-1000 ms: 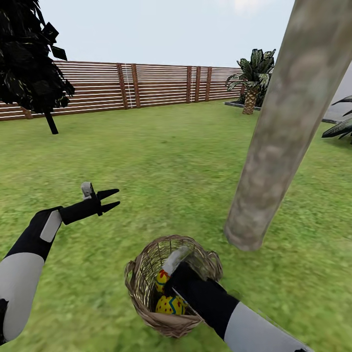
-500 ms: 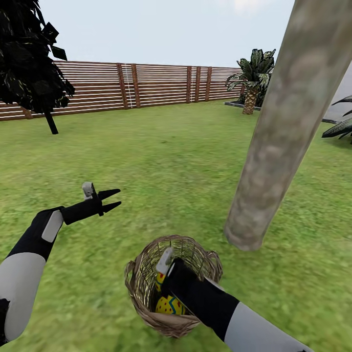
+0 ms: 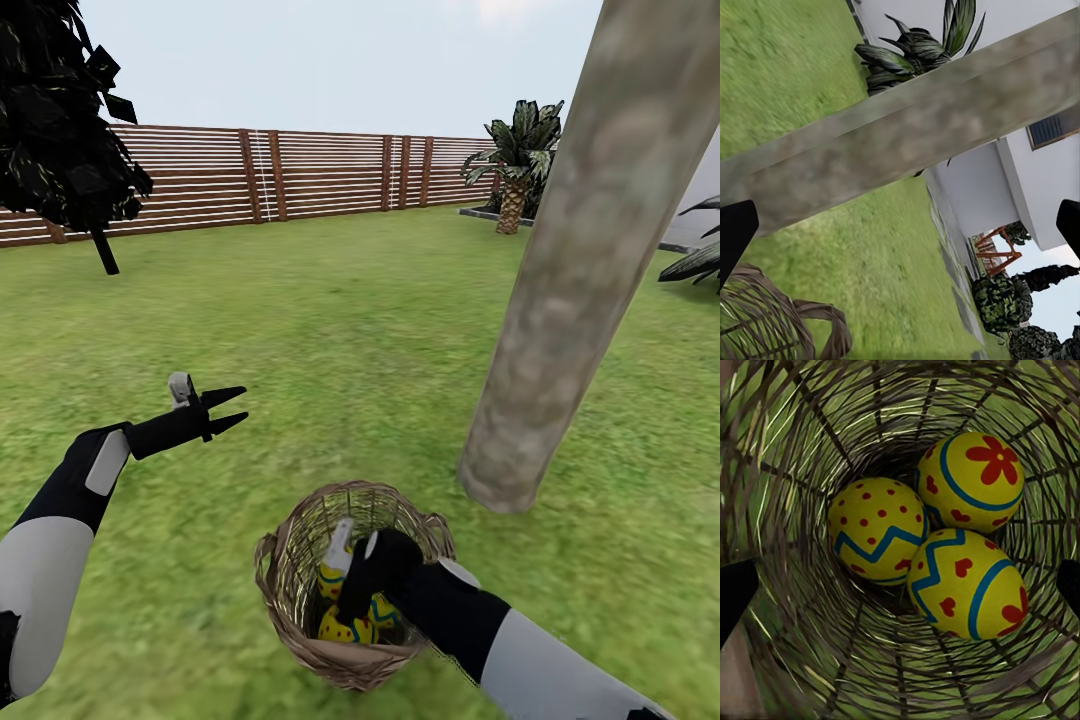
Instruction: Take the three Easter eggs out of the wicker basket on the lawn in the garden, then place them on the lawn next to a single tree (choose any tree) so that all three eggs are next to the same tree and none are left in the basket.
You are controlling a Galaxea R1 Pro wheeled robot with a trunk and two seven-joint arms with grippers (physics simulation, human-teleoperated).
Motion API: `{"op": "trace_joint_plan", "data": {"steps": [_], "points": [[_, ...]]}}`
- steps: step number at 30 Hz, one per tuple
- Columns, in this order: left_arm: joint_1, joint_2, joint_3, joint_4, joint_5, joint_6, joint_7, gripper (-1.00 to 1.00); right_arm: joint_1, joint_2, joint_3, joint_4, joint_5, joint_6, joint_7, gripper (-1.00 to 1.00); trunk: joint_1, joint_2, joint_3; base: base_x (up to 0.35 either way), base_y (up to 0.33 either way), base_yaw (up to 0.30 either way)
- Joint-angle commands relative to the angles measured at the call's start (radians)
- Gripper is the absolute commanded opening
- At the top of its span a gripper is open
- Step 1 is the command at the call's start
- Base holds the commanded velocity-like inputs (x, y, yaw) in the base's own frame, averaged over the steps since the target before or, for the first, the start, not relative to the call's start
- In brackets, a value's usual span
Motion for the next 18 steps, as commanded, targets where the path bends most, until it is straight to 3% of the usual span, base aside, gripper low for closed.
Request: {"op": "trace_joint_plan", "data": {"steps": [1, 4, 10, 15, 18], "points": [[-0.001, 0.000, 0.001, 0.000, -0.001, 0.004, -0.003, 1.00, -0.005, -0.007, 0.000, -0.001, 0.012, -0.016, 0.041, 1.00, 0.000, 0.000, -0.001, 0.000, 0.000, 0.000], [-0.001, 0.000, 0.001, 0.000, -0.001, 0.004, -0.003, 1.00, -0.024, -0.031, -0.004, 0.000, 0.020, -0.051, 0.118, 1.00, 0.000, 0.000, -0.001, 0.000, 0.000, 0.000], [0.000, 0.001, 0.002, 0.000, -0.001, 0.004, -0.003, 1.00, -0.053, -0.072, -0.005, 0.001, 0.024, -0.059, 0.140, 1.00, 0.000, 0.000, -0.001, 0.000, 0.000, 0.000], [-0.001, 0.001, 0.003, 0.000, -0.001, 0.004, -0.003, 1.00, -0.082, -0.121, -0.005, -0.001, 0.025, -0.086, 0.148, 1.00, 0.000, 0.000, -0.001, 0.000, 0.000, 0.000], [-0.001, 0.000, 0.002, 0.000, -0.001, 0.004, -0.003, 1.00, -0.106, -0.156, -0.007, -0.001, 0.025, -0.101, 0.229, 1.00, 0.000, 0.000, -0.001, 0.000, 0.000, 0.000]]}}
